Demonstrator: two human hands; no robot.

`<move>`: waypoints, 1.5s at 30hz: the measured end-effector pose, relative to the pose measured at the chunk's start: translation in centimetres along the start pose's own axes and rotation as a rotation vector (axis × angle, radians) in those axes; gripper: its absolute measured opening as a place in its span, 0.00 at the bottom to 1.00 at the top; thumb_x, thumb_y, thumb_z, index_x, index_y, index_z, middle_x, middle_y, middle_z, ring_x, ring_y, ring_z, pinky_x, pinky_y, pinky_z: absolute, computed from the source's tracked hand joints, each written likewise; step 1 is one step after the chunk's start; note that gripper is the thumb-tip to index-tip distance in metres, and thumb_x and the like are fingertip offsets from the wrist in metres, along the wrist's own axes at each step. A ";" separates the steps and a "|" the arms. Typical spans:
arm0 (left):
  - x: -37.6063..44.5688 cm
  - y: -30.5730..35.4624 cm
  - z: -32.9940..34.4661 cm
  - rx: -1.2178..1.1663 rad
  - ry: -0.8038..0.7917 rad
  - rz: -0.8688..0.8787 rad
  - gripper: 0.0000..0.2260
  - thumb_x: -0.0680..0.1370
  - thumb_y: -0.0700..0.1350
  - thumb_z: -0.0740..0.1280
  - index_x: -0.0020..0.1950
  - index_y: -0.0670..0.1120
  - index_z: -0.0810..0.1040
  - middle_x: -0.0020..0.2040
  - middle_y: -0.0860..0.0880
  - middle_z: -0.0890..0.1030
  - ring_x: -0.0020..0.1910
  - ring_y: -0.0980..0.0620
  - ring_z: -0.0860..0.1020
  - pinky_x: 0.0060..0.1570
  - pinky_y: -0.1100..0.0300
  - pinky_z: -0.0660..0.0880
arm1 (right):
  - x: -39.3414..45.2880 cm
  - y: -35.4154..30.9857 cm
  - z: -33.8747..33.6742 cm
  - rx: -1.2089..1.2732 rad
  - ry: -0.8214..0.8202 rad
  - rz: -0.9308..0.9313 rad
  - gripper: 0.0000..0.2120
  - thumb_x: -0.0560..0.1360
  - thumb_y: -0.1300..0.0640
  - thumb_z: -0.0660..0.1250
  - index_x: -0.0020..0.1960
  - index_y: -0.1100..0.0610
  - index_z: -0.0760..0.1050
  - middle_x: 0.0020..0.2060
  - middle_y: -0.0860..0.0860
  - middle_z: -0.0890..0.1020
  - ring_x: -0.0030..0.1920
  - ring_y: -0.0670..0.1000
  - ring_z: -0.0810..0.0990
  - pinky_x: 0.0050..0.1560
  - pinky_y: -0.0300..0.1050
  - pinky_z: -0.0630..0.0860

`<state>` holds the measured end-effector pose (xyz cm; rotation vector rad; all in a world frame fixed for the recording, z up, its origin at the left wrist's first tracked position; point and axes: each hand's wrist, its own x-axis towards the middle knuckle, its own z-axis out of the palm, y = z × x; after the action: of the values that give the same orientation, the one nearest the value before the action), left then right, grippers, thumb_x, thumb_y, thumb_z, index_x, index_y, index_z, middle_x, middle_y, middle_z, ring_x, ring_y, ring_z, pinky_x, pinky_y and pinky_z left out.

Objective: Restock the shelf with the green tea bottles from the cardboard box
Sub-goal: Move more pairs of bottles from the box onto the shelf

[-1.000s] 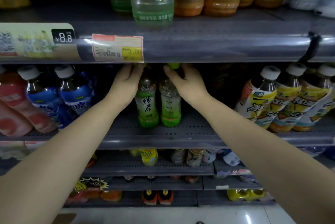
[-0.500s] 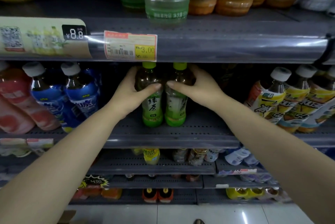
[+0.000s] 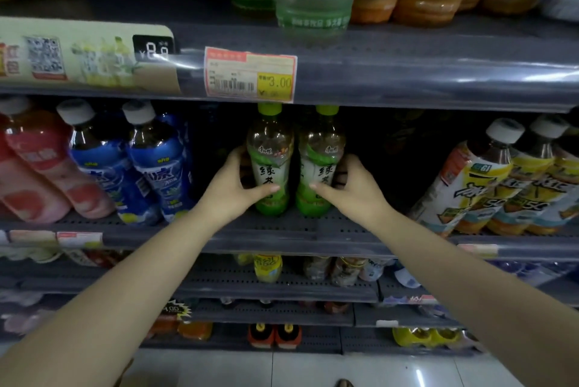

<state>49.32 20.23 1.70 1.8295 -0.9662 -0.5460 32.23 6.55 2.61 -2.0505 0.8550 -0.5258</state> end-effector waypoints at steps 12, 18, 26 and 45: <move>1.7 -2.1 0.2 0.029 0.067 0.037 0.24 0.73 0.48 0.72 0.67 0.48 0.71 0.67 0.46 0.74 0.66 0.48 0.72 0.66 0.49 0.70 | 1.4 0.4 4.2 -0.003 0.294 -0.053 0.23 0.65 0.45 0.76 0.50 0.56 0.70 0.49 0.54 0.79 0.48 0.51 0.80 0.48 0.51 0.80; 2.0 -2.5 -0.1 0.020 0.070 0.021 0.24 0.71 0.51 0.72 0.66 0.50 0.72 0.66 0.47 0.75 0.65 0.47 0.73 0.65 0.46 0.71 | 1.9 0.3 3.8 -0.019 0.255 -0.036 0.24 0.63 0.44 0.77 0.49 0.53 0.68 0.48 0.52 0.80 0.47 0.50 0.79 0.46 0.45 0.78; 1.9 -2.4 0.0 0.071 0.073 0.042 0.24 0.73 0.49 0.71 0.67 0.47 0.71 0.67 0.45 0.74 0.66 0.48 0.72 0.63 0.54 0.70 | 1.7 0.8 4.2 -0.018 0.194 -0.068 0.24 0.67 0.50 0.76 0.55 0.57 0.67 0.54 0.54 0.78 0.50 0.48 0.75 0.50 0.45 0.76; -2.1 -2.6 -1.0 0.096 0.101 0.048 0.30 0.75 0.52 0.68 0.73 0.44 0.64 0.70 0.45 0.71 0.67 0.49 0.71 0.64 0.58 0.69 | -1.0 -0.7 4.2 -0.033 0.215 0.062 0.32 0.68 0.42 0.73 0.66 0.56 0.67 0.61 0.52 0.74 0.60 0.50 0.73 0.59 0.44 0.73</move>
<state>49.78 23.11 -0.26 1.8949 -0.9796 -0.3802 34.47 9.86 0.74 -2.0149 1.0559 -0.7114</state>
